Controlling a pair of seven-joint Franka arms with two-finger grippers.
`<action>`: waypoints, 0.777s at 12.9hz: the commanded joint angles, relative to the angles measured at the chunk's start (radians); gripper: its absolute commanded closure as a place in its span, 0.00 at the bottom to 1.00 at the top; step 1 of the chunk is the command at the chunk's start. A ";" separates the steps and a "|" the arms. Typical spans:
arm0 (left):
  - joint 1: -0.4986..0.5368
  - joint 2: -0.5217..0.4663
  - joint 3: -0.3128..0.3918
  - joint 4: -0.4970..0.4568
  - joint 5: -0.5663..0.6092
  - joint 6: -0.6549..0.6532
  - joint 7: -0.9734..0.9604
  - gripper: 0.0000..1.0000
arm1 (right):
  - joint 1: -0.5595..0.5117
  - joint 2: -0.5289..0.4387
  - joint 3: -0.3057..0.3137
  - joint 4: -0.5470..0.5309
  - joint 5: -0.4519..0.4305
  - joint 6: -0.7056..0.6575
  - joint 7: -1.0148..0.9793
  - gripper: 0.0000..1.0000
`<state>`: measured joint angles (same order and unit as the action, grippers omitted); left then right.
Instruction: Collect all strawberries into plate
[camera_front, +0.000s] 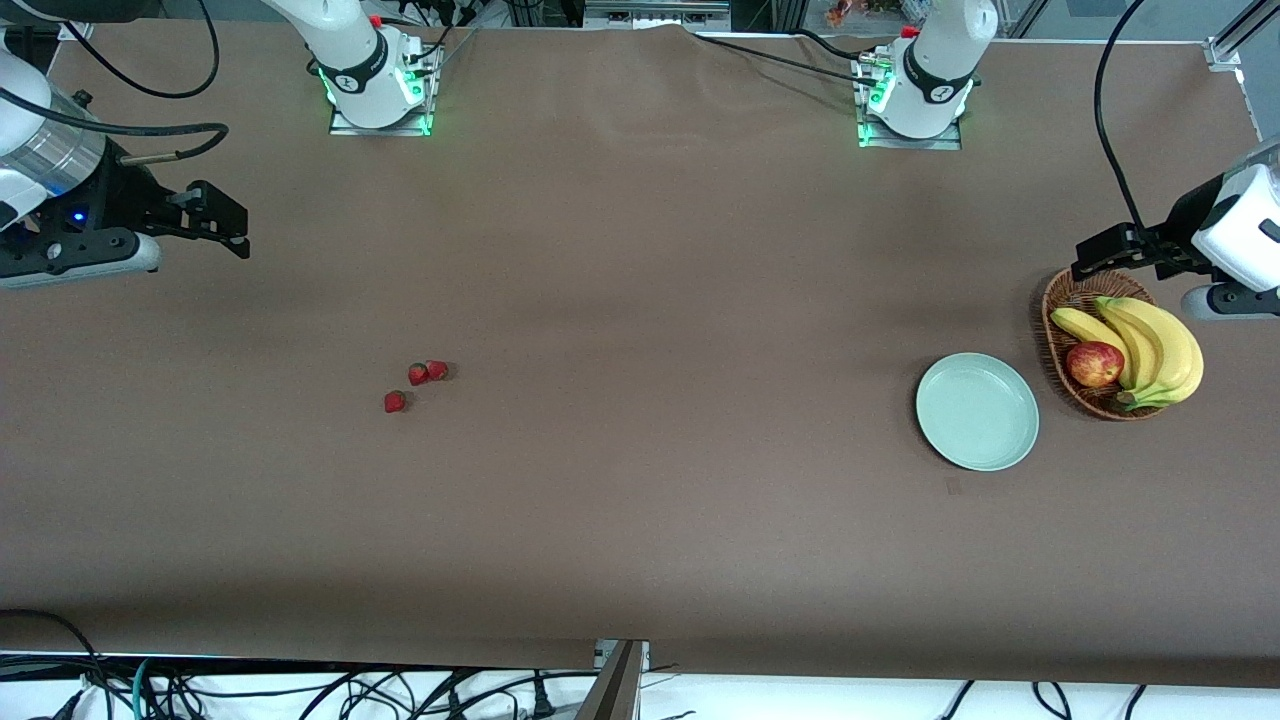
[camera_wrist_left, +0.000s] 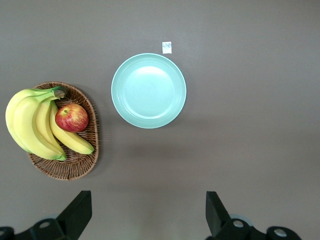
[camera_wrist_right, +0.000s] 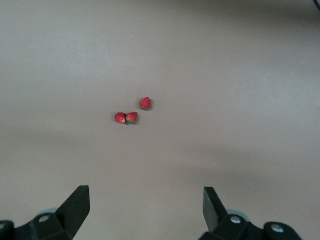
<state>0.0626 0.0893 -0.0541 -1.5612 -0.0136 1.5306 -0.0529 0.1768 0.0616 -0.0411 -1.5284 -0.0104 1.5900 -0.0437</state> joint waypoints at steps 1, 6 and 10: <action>-0.006 0.017 0.000 0.038 0.026 -0.024 0.016 0.00 | -0.003 0.007 0.001 0.019 -0.007 -0.004 0.007 0.00; -0.003 0.017 0.000 0.038 0.024 -0.024 0.018 0.00 | -0.003 0.007 0.001 0.019 -0.005 -0.005 0.007 0.00; -0.003 0.017 0.000 0.038 0.024 -0.024 0.018 0.00 | 0.001 0.018 0.003 0.019 -0.006 -0.004 0.007 0.00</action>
<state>0.0626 0.0894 -0.0540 -1.5606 -0.0136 1.5306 -0.0529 0.1767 0.0664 -0.0415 -1.5284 -0.0104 1.5902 -0.0436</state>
